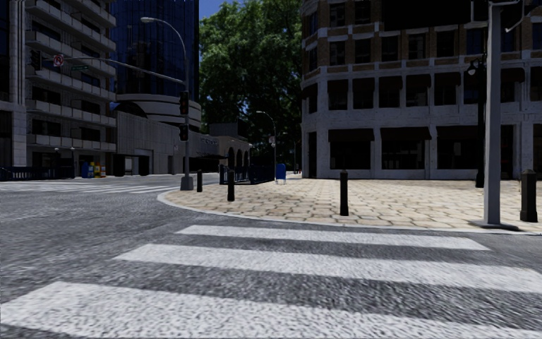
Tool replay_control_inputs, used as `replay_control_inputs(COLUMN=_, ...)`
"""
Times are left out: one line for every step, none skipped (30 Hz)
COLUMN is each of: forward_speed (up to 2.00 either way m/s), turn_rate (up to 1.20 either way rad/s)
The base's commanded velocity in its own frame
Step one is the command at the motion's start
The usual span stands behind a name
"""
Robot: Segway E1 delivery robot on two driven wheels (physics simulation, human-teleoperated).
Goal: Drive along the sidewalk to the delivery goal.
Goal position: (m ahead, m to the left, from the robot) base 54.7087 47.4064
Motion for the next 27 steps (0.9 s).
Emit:
replay_control_inputs(forward_speed=2.00, turn_rate=0.00)
replay_control_inputs(forward_speed=2.00, turn_rate=0.00)
replay_control_inputs(forward_speed=2.00, turn_rate=0.00)
replay_control_inputs(forward_speed=2.00, turn_rate=0.00)
replay_control_inputs(forward_speed=2.00, turn_rate=0.00)
replay_control_inputs(forward_speed=2.00, turn_rate=0.00)
replay_control_inputs(forward_speed=2.00, turn_rate=0.00)
replay_control_inputs(forward_speed=2.00, turn_rate=0.00)
replay_control_inputs(forward_speed=2.00, turn_rate=0.00)
replay_control_inputs(forward_speed=2.00, turn_rate=0.00)
replay_control_inputs(forward_speed=2.00, turn_rate=0.00)
replay_control_inputs(forward_speed=2.00, turn_rate=0.00)
replay_control_inputs(forward_speed=2.00, turn_rate=0.00)
replay_control_inputs(forward_speed=2.00, turn_rate=0.00)
replay_control_inputs(forward_speed=2.00, turn_rate=0.00)
replay_control_inputs(forward_speed=2.00, turn_rate=0.00)
replay_control_inputs(forward_speed=2.00, turn_rate=0.00)
replay_control_inputs(forward_speed=2.00, turn_rate=0.00)
replay_control_inputs(forward_speed=2.00, turn_rate=0.00)
replay_control_inputs(forward_speed=2.00, turn_rate=0.00)
replay_control_inputs(forward_speed=2.00, turn_rate=0.00)
replay_control_inputs(forward_speed=2.00, turn_rate=0.00)
replay_control_inputs(forward_speed=2.00, turn_rate=0.00)
replay_control_inputs(forward_speed=2.00, turn_rate=0.00)
replay_control_inputs(forward_speed=2.00, turn_rate=0.00)
replay_control_inputs(forward_speed=2.00, turn_rate=0.00)
replay_control_inputs(forward_speed=2.00, turn_rate=0.00)
